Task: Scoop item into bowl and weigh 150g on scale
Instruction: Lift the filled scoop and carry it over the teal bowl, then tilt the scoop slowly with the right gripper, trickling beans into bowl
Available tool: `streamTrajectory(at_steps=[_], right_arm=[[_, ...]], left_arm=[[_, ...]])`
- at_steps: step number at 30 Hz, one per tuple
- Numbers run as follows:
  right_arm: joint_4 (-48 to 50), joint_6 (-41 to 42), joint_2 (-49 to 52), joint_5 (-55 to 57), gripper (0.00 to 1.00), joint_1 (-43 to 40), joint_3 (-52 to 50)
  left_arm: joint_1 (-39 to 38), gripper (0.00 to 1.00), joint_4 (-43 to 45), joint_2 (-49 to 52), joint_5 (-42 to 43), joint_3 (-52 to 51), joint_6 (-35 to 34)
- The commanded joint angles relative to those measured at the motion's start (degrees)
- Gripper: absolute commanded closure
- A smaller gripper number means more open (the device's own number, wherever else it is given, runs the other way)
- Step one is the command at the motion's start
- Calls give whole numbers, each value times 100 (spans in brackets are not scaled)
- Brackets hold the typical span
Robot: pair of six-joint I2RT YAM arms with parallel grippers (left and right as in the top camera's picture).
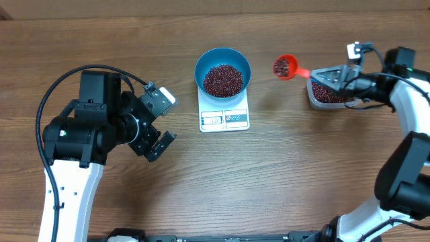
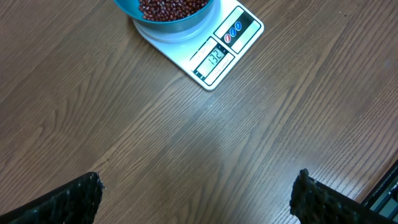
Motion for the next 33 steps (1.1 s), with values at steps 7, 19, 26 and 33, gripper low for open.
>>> streamTrajectory(at_steps=[7, 19, 26, 33], right_arm=[[986, 911, 28, -197, 96, 839, 76], [2081, 1220, 28, 1550, 96, 1808, 76], [2439, 79, 28, 2476, 96, 2330, 76], [2590, -240, 26, 2879, 96, 2535, 83]], left_arm=[[-13, 0, 4, 13, 2, -31, -57], [-13, 0, 2, 13, 2, -31, -57], [-13, 0, 4, 13, 2, -31, -57], [-13, 0, 2, 13, 2, -31, -57]])
